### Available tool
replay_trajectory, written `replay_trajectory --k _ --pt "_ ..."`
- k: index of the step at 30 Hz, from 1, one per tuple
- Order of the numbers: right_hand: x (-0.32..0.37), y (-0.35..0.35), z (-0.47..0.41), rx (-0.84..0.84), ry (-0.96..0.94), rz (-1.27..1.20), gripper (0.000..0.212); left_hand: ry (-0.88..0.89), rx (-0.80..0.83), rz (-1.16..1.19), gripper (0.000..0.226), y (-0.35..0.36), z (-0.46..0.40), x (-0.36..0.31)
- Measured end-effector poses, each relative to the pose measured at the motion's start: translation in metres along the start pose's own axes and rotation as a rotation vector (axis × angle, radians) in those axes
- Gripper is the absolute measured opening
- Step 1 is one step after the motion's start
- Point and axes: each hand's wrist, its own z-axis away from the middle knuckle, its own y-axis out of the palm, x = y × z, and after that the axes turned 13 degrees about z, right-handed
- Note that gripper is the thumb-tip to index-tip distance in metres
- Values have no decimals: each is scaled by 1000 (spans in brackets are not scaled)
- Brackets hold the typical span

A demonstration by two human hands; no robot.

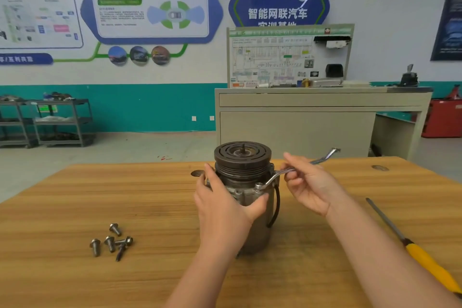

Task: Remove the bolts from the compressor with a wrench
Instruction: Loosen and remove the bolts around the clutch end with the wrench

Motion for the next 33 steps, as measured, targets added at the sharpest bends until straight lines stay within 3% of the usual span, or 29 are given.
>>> replay_trajectory --k 4,7,10,18,25,28,30,33 --pt "-5 -2 7 -306 -486 -177 37 -96 57 -111 137 -1 -6 -6" --pt "-4 1 23 -474 -942 176 48 -202 58 -202 142 9 -9 -20" --pt "-13 9 31 -424 -1218 528 43 -166 -21 -241 142 22 2 -29" --pt "-24 9 29 -440 -1378 805 61 -2 -70 -56 144 19 6 -11" --pt "-24 23 26 -508 -1537 1034 64 29 -91 -117 128 24 4 -16" --pt "-28 37 22 -540 -1598 1114 63 48 -98 -181 106 28 -2 -22" --pt "-35 44 20 -534 -1696 1201 61 110 -185 -137 81 30 -6 -22" --pt "-46 39 16 -491 -1703 1173 64 9 -86 -18 80 26 -4 -18"
